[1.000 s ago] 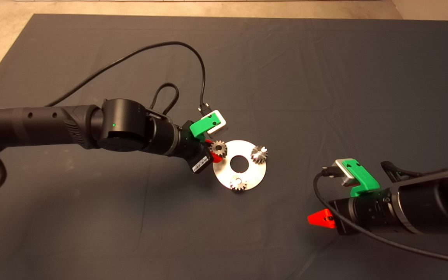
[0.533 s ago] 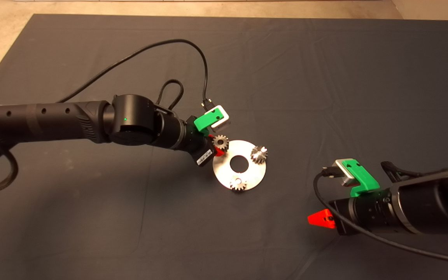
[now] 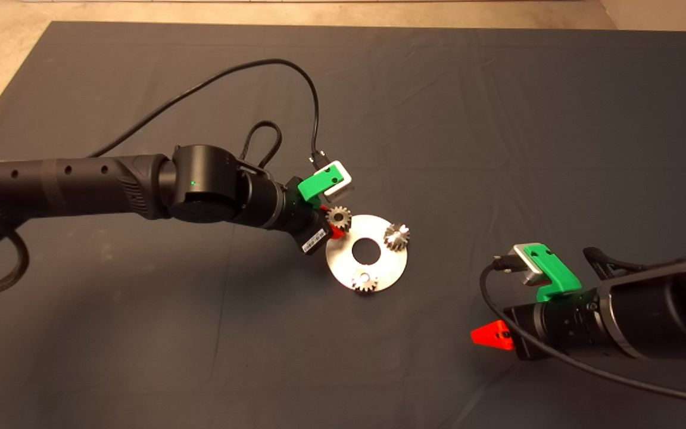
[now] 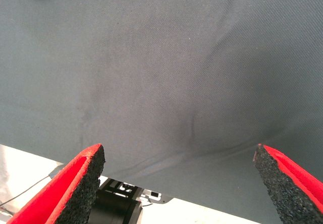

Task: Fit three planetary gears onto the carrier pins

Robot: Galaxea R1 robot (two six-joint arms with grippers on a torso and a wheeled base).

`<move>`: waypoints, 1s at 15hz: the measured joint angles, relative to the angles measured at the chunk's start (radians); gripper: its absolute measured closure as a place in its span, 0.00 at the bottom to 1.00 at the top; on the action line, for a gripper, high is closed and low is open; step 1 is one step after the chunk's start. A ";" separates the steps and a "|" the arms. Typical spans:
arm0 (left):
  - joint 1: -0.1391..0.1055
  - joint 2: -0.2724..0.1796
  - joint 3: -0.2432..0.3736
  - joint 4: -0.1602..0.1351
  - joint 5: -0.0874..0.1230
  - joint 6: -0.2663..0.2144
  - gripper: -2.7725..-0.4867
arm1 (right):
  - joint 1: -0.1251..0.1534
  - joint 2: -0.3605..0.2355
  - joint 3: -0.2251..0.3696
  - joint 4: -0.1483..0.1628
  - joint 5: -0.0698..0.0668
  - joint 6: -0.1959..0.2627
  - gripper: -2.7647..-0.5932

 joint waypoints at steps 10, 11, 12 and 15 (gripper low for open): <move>0.000 0.003 -0.013 0.001 -0.015 0.000 0.95 | 0.000 0.000 0.000 0.001 0.000 0.002 0.26; 0.000 0.008 -0.013 0.001 -0.015 0.000 0.95 | 0.000 0.000 0.000 0.001 0.000 0.002 0.26; 0.001 0.013 -0.013 0.001 -0.016 0.000 0.95 | 0.000 0.000 0.000 0.001 0.000 0.002 0.26; 0.001 0.016 -0.013 0.001 -0.020 0.000 0.95 | 0.000 0.000 0.000 0.004 0.000 0.003 0.26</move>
